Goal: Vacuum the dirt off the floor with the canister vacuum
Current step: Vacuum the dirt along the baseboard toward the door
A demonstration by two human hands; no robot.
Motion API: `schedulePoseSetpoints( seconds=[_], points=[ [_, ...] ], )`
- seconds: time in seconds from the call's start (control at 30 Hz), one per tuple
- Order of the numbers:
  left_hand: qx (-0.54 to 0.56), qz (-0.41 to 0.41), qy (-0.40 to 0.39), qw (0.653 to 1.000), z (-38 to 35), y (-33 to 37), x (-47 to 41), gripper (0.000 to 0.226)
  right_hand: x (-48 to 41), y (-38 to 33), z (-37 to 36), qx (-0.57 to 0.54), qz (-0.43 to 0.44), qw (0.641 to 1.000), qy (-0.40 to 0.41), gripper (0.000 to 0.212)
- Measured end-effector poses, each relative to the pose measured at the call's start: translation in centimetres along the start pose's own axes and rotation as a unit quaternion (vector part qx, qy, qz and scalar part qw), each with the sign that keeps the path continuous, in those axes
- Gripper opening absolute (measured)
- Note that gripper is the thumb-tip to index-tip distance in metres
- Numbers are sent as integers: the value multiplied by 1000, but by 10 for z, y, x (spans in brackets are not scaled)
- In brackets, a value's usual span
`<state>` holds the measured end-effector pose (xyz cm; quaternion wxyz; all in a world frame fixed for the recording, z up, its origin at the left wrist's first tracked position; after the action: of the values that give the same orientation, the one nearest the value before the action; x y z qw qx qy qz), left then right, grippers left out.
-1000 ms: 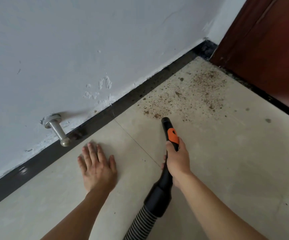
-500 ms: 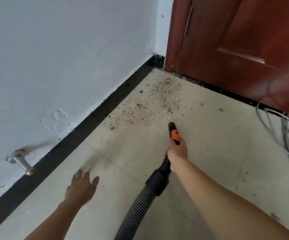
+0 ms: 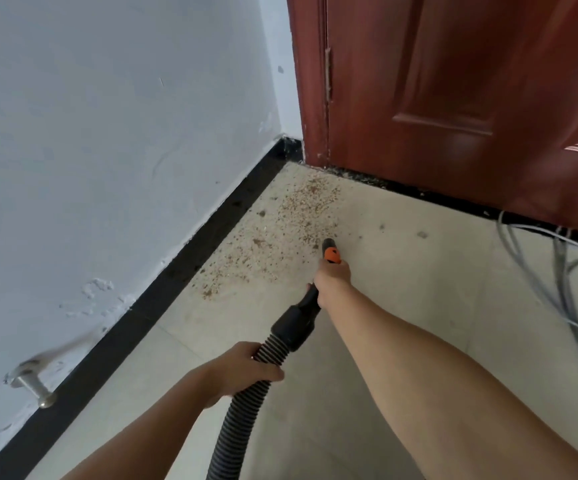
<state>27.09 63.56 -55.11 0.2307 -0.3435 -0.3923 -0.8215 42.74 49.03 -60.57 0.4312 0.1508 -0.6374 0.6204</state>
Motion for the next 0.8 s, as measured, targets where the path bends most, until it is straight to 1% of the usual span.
schedulePoseSetpoints(
  seconds=[0.07, 0.1, 0.17, 0.23, 0.3, 0.4, 0.43, 0.5, 0.57, 0.67, 0.73, 0.8],
  points=[
    [-45, -40, 10, 998, 13, 8, -11, 25, -7, -9, -10, 31, 13, 999, 5, 44],
    [-64, -55, 12, 996, 21, 12, -18, 25, -8, -15, -15, 47, 19, 999, 7, 44],
    [-100, -74, 16, 992, 39, 19, -31, 30, -16, -26, -27, 73, 33, 997, 17, 41],
    [-117, -93, 14, 989, 54, 24, -43, 32, -20, -37, -41, 107, 26, 994, 17, 40],
    [-111, -109, 9, 988, 67, 27, -55, 32, -26, -45, -55, 134, 20, 990, 25, 41],
    [-88, -124, -19, 988, 79, 34, -78, 31, -35, -62, -74, 135, 13, 990, 41, 40],
    [-80, -128, -26, 988, 83, 38, -87, 30, -39, -71, -80, 143, 18, 989, 44, 35],
    [-67, -135, -36, 988, 89, 49, -107, 26, -57, -86, -91, 153, 32, 987, 42, 38],
    [-69, -134, -44, 988, 91, 59, -126, 26, -74, -99, -101, 161, 45, 985, 41, 33],
    [-88, -135, -56, 985, 90, 76, -150, 28, -95, -113, -108, 160, 55, 985, 40, 41],
    [-89, -146, -38, 985, 96, 89, -164, 27, -110, -126, -120, 144, 67, 987, 28, 47],
    [-79, -144, -14, 986, 99, 97, -175, 31, -122, -135, -132, 149, 77, 986, 14, 51]
  ],
)
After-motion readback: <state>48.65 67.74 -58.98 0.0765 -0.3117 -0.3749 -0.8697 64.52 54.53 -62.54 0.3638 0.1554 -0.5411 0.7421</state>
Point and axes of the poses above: each hand's wrist, its own x-axis away from the middle knuckle, its own z-axis out of the back of the hand, y = z × x, the point moved 3 cm from there along -x, towards the middle knuckle, and after that the axes turned 10 degrees about y, right-handed, at the moved point
